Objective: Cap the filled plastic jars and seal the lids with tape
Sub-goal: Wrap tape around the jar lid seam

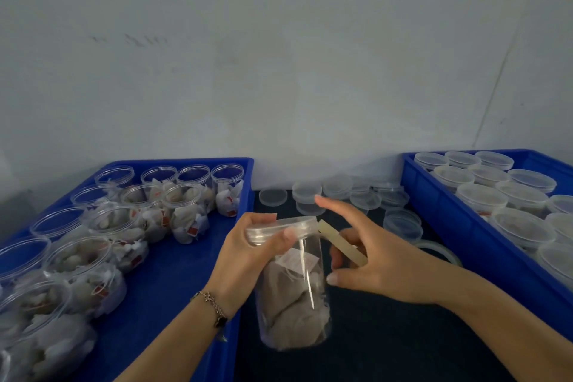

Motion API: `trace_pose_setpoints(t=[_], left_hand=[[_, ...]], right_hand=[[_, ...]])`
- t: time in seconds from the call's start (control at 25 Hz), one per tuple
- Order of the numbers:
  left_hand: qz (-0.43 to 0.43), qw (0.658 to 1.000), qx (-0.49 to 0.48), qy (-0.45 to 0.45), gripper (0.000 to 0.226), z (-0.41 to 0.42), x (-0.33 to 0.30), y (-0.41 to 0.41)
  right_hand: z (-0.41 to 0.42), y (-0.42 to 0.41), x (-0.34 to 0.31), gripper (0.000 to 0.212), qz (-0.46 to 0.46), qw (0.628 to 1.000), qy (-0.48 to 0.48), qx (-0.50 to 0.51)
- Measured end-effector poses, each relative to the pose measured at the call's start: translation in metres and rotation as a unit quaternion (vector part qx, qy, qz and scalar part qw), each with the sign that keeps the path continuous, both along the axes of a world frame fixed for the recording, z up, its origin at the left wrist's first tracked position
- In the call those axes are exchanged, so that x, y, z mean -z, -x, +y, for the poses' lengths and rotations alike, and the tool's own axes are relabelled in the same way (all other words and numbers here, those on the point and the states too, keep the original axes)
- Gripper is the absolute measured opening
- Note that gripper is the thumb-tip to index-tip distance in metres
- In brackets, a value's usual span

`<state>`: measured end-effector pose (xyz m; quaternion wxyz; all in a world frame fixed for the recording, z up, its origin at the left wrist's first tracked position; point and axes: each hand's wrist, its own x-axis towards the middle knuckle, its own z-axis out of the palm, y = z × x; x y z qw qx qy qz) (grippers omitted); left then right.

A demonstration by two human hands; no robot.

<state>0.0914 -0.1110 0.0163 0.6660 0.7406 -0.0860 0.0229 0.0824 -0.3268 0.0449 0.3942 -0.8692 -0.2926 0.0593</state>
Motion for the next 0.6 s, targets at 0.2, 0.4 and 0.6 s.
trace_pose_setpoints(t=[0.2, 0.4, 0.6], left_hand=[[0.022, 0.996, 0.067, 0.050, 0.079, -0.004, -0.003, 0.003], [-0.005, 0.994, 0.087, 0.058, 0.099, -0.004, -0.004, 0.006], [-0.026, 0.991, 0.104, 0.077, 0.100, -0.004, -0.001, 0.006]], right_hand=[[-0.020, 0.010, -0.024, 0.067, -0.007, 1.000, -0.001, 0.004], [-0.024, 0.013, -0.039, 0.058, -0.090, 0.992, 0.069, 0.050], [-0.018, 0.006, -0.033, 0.051, -0.120, 0.987, 0.084, 0.072]])
